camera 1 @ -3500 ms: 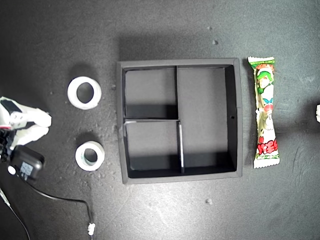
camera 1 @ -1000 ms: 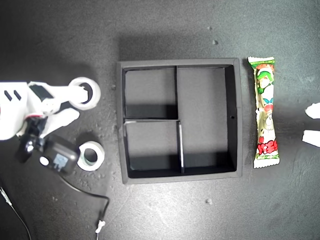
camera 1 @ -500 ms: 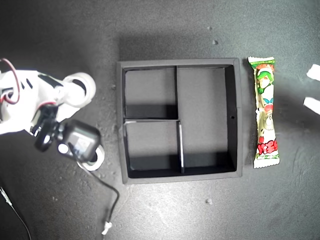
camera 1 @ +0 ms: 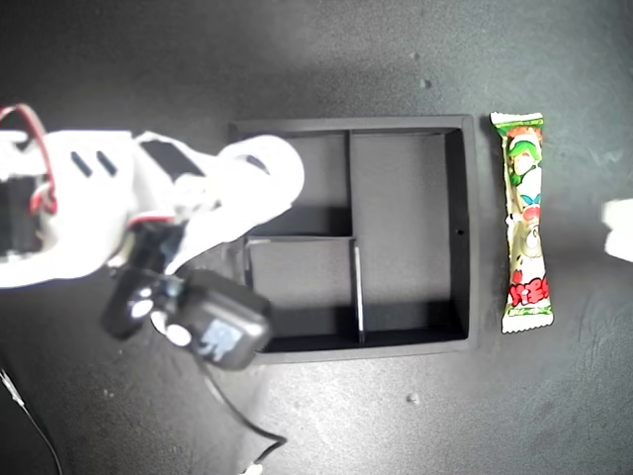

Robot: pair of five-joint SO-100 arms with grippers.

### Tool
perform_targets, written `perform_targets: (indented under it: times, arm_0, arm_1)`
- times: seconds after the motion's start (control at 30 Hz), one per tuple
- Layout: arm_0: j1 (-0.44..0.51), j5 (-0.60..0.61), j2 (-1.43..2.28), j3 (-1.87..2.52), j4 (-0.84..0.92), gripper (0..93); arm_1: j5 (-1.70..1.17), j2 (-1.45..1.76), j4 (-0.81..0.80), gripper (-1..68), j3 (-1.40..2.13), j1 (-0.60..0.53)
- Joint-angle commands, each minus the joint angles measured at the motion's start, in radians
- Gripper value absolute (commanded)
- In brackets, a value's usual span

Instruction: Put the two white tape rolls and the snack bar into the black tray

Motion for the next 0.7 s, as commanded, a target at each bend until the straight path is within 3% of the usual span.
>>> perform_targets:
  times: [0.0,0.37,0.5,0.67]
  arm_0:
    - [0.025,-0.023,-0.078,-0.080,-0.057,0.1]
    - [0.021,-0.040,-0.249,-0.132,-0.091,0.6]
    - [0.017,-0.043,-0.285,-0.183,-0.026,9.8]
    - [0.014,-0.035,-0.299,-0.256,0.058,13.0]
  arm_1:
    - [-0.037,-0.305,0.107,26.2,-0.216,-0.005]
    - [0.046,-0.505,0.126,28.8,-0.132,-0.048]
    - [0.046,-0.563,0.144,29.3,-0.150,-0.052]
    - [0.048,-0.566,0.123,29.0,-0.115,-0.048]
